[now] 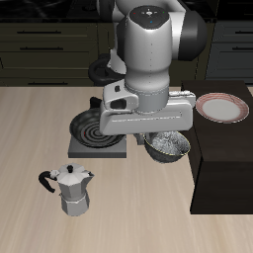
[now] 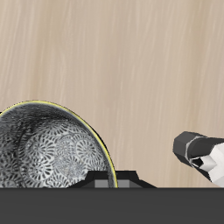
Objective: Place the bowl on the plate
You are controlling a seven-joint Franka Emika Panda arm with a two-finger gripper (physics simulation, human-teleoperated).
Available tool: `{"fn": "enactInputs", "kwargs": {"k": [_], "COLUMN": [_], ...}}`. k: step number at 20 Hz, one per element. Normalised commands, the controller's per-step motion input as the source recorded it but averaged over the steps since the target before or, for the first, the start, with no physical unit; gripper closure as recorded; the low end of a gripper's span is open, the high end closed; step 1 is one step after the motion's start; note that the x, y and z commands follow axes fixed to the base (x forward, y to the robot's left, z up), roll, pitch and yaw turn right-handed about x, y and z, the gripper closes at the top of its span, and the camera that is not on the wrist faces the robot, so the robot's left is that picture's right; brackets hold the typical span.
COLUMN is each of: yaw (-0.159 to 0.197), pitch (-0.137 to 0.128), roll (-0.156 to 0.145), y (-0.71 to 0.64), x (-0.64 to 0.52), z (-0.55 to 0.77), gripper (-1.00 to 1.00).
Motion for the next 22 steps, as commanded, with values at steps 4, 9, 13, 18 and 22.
{"fn": "enactInputs", "kwargs": {"k": [4,9,13,18,22], "yaw": [0.003,0.001,-0.003,0.02,-0.003], "pitch": [-0.048,-0.047,-0.009,-0.042,-0.035], "roll": [-0.001,0.009,0.007,-0.006,-0.003], "y": [0.01,0.02,0.01,-0.02,-0.04], "x": [-0.18,-0.22,-0.2,-0.16,-0.19], "z": [0.4,0.37,0.21,0.22,0.27], "gripper": [1.0,1.0,1.0,1.0,1.0]}}
